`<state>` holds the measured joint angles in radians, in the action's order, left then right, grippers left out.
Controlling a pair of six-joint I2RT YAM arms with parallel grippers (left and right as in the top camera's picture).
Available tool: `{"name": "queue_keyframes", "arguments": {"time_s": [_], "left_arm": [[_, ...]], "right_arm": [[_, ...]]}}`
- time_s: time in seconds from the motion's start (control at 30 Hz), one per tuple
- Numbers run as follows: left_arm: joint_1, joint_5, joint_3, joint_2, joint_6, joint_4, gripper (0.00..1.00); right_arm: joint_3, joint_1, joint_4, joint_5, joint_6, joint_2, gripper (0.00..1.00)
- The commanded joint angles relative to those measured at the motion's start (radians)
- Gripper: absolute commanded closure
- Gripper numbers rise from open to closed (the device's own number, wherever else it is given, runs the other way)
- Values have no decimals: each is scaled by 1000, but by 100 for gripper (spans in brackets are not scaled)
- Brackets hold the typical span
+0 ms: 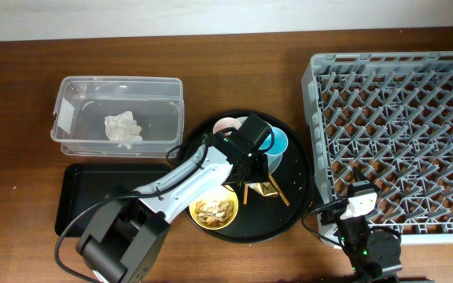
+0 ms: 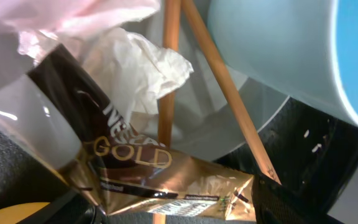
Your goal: Sort waste into correct bins and load items into the dishwasher rack
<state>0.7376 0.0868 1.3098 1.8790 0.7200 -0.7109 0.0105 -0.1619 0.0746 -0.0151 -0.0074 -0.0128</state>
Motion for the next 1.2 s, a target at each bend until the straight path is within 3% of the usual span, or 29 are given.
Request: {"name": "queue_keyframes", "arguments": {"time_s": [0.0, 0.07, 0.17, 0.47, 0.57, 0.83, 1.0, 1.17], "left_arm": [[2, -55, -4, 21, 21, 1, 25], [2, -58, -4, 29, 21, 4, 25], [2, -58, -4, 36, 21, 4, 52], [2, -58, -4, 36, 21, 0, 80], [2, -57, -4, 34, 20, -17, 99], [1, -58, -4, -48, -3, -27, 100], [-9, -69, -3, -186, -18, -27, 99], [-97, -71, -3, -311, -125, -31, 99]], "right_arm": [[-5, 6, 5, 8, -3, 7, 2], [-5, 6, 5, 8, -3, 7, 2], [-5, 6, 5, 8, -3, 7, 2], [-5, 6, 5, 8, -3, 7, 2], [-5, 6, 5, 8, -3, 7, 2], [-5, 6, 5, 8, -3, 7, 2], [-5, 6, 5, 8, -3, 7, 2], [-5, 6, 5, 8, -3, 7, 2]]}}
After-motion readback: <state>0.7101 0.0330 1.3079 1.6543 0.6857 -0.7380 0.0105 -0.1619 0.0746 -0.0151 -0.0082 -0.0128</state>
